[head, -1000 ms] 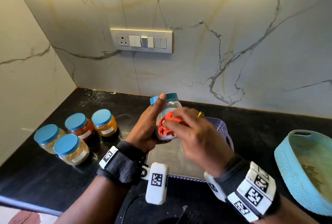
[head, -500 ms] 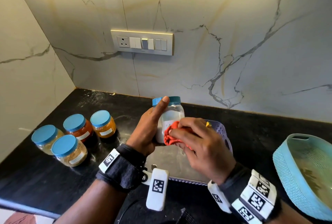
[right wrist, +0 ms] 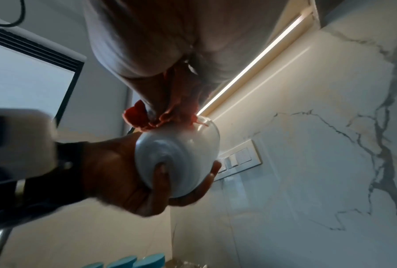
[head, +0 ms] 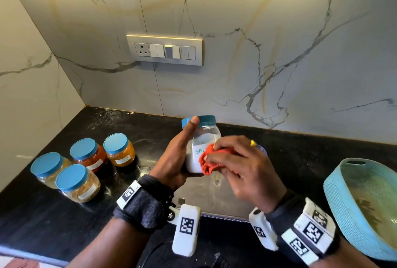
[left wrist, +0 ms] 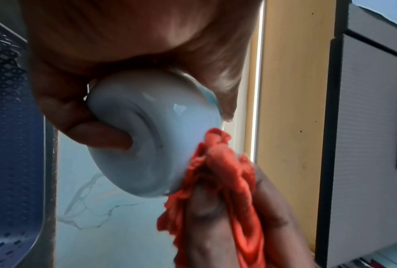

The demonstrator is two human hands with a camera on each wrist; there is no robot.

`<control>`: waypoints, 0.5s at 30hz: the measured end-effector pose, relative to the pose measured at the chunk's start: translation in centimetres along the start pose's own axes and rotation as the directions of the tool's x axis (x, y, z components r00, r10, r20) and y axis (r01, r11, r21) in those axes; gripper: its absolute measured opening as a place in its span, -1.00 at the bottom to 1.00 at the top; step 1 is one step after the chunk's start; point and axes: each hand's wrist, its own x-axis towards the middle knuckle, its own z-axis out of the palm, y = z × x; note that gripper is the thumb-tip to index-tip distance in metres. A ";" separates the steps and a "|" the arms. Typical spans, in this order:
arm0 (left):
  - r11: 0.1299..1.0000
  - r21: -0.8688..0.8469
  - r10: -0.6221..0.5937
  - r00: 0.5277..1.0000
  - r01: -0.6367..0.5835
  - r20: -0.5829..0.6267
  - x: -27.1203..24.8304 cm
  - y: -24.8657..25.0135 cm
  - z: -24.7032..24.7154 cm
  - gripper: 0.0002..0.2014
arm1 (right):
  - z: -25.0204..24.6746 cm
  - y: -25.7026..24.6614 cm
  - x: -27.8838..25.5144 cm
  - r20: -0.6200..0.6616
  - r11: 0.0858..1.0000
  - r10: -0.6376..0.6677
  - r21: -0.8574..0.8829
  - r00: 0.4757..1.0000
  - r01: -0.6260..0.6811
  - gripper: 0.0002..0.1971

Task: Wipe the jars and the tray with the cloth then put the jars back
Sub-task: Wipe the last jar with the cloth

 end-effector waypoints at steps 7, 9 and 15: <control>0.999 0.048 0.022 1.000 -0.023 0.013 0.0 1.0 0.9 -0.36 | 0.0 1.8 2.7 -0.147 0.970 0.217 0.143 0.965 -0.196 -0.72; 1.000 -0.017 0.013 1.000 -0.013 0.001 0.1 1.4 0.7 -0.31 | 0.2 0.7 1.1 -0.072 0.991 0.114 0.073 0.991 -0.109 -0.72; 1.000 -0.027 0.018 0.997 -0.016 0.074 0.6 0.9 0.7 -0.33 | -0.2 1.9 1.5 -0.120 0.980 0.155 0.143 0.980 -0.138 -0.71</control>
